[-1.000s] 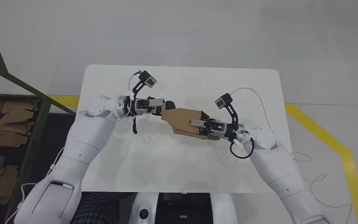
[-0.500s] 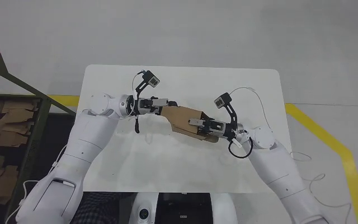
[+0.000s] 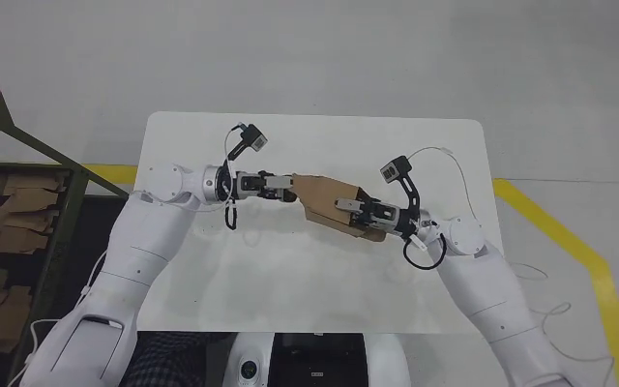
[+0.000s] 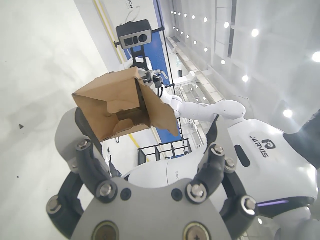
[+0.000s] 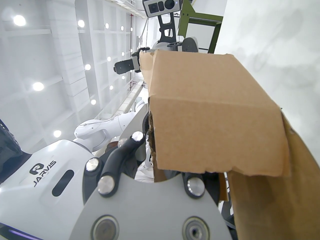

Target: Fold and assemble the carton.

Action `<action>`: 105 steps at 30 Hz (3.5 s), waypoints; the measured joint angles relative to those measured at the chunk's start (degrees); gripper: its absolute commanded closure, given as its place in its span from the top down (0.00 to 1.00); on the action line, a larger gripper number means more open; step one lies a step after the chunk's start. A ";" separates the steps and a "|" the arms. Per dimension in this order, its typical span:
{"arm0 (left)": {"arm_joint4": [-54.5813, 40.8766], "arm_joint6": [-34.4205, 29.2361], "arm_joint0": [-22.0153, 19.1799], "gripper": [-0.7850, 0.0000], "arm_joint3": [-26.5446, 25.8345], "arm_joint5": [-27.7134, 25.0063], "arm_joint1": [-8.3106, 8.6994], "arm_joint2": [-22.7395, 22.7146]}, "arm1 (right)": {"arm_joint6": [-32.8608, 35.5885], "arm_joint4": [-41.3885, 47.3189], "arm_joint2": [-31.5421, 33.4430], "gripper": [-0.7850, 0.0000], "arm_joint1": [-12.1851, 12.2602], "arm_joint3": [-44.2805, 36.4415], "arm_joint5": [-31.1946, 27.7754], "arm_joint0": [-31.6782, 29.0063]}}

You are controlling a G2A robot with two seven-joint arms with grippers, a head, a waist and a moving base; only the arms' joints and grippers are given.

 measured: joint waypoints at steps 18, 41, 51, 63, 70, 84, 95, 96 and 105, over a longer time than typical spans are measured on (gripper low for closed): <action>6.39 4.55 -0.05 1.00 -1.29 3.43 0.25 1.54 | 2.18 2.16 1.95 0.00 0.55 -3.17 0.13 -1.79; 6.86 4.71 -0.55 1.00 -0.94 3.51 0.00 4.20 | 5.76 9.12 2.57 0.00 0.51 -3.91 1.43 -2.39; 6.91 4.34 -1.24 1.00 -1.22 3.80 -0.50 6.69 | 9.31 13.27 2.55 0.00 0.33 -2.72 2.57 -1.80; 6.99 3.92 -1.99 1.00 -1.87 3.78 -0.79 8.18 | 11.07 14.69 1.74 0.00 0.03 -2.31 3.50 -1.31; 6.91 3.80 -2.48 1.00 -2.09 3.77 -0.87 8.57 | 11.49 14.40 1.40 0.00 -0.09 -2.11 3.79 -1.09; 6.64 3.70 -3.05 1.00 -2.46 3.70 -0.94 8.93 | 12.34 13.99 0.69 0.00 -0.33 -1.75 4.26 -0.63; 6.25 4.30 -1.27 1.00 -2.23 2.51 0.01 5.63 | 12.84 13.78 2.45 0.00 -0.05 -0.69 3.80 -0.69; 6.40 4.45 -0.81 1.00 -2.50 2.43 0.22 4.94 | 12.88 13.36 2.75 0.00 0.03 -0.53 3.80 -0.68; 10.17 11.43 3.15 1.00 -6.32 -6.18 1.29 -0.05 | 13.74 12.02 4.10 0.00 0.49 0.19 5.96 -0.27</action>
